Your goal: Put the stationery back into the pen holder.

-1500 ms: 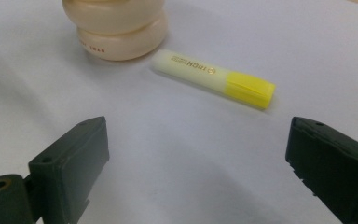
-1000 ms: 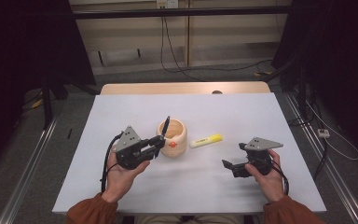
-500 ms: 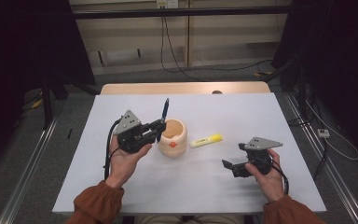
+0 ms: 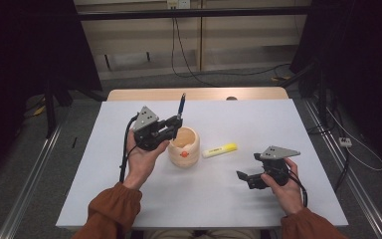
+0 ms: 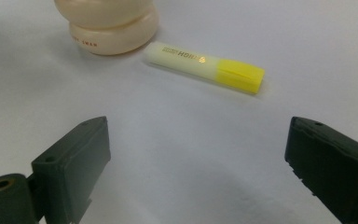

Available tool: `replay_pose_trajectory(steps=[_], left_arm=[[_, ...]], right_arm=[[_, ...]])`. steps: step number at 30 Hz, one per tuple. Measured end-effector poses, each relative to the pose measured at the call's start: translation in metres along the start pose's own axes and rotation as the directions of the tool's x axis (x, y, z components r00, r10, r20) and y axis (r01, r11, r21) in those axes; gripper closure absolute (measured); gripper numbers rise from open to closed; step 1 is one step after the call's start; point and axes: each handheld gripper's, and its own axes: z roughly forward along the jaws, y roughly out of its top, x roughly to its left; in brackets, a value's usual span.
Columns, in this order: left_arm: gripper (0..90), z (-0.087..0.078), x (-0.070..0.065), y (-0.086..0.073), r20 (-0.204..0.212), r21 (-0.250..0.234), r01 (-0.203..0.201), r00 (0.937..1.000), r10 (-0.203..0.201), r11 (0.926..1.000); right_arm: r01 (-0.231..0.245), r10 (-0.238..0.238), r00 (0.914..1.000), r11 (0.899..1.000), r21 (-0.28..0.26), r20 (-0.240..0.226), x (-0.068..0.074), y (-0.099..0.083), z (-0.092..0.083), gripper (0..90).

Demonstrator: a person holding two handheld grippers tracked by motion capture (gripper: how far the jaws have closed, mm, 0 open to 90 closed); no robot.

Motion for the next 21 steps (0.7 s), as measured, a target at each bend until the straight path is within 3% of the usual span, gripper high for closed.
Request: replay_pose_trajectory(steps=[8,21], left_arm=[[76.9,0.015,0.003,-0.011,-0.037,0.022,-0.010,0.9992,0.011,0.9997],[76.3,0.023,0.007,-0.032,-0.029,0.079,0.010,0.9995,-0.008,0.9968]], right_arm=[[-0.001,0.001,1.0000,1.000,0.002,-0.003,0.000,0.000,0.000,6.4],[-0.002,0.002,1.0000,1.000,0.008,-0.005,0.000,0.000,0.001,6.4]])
